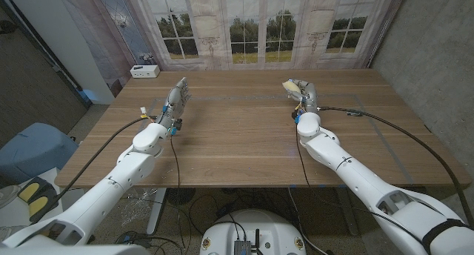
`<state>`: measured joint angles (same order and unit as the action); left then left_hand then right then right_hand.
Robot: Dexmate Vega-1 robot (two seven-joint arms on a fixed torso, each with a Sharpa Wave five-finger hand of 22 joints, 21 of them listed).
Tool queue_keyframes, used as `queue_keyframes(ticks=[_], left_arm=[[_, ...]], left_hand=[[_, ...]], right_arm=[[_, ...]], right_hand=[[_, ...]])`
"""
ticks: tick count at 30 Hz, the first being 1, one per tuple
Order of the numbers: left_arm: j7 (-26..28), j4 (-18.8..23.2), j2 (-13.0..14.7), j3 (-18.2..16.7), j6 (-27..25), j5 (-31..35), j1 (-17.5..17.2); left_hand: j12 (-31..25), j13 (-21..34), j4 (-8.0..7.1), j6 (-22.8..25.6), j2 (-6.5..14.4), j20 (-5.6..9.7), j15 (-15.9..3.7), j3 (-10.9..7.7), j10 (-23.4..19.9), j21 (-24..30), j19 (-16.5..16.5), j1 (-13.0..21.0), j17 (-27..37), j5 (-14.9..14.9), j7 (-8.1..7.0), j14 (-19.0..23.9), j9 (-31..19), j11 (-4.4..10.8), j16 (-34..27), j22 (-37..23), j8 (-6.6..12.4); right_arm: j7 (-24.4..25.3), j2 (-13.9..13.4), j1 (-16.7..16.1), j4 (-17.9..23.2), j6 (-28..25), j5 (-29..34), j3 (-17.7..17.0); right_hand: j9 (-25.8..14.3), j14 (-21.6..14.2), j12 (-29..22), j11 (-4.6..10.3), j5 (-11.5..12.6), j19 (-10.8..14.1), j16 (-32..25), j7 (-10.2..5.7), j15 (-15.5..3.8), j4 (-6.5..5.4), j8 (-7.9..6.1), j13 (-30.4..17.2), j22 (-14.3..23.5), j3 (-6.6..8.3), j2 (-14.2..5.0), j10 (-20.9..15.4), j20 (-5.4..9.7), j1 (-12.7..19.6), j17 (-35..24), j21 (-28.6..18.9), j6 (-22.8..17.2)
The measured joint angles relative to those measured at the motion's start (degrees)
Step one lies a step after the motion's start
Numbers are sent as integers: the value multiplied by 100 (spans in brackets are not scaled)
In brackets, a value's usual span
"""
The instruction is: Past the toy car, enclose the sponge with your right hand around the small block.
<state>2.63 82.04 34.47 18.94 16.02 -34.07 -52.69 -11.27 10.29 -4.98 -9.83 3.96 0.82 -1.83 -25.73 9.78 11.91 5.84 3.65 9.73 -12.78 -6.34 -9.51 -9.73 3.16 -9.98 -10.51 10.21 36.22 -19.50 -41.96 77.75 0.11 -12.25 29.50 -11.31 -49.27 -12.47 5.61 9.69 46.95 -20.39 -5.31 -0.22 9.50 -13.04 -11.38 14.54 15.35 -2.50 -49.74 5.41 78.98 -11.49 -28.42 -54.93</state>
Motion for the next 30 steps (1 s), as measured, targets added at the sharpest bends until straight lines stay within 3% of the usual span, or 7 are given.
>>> queue_keyframes(ticks=[30], left_arm=[[89,271,78,-89,99,-2,-279]], left_hand=[[0,0,17,0,24,1,0,17,0,0,0,24,0,0,0,0,0,0,0,0,0]], right_arm=[[-1482,-249,-767,768,983,-1715,-745]], right_hand=[[-3,-50,49,-41,7,-61,43,8,-7,-8,45,8,24,-6,0,0,1,0,20,-108,10]])
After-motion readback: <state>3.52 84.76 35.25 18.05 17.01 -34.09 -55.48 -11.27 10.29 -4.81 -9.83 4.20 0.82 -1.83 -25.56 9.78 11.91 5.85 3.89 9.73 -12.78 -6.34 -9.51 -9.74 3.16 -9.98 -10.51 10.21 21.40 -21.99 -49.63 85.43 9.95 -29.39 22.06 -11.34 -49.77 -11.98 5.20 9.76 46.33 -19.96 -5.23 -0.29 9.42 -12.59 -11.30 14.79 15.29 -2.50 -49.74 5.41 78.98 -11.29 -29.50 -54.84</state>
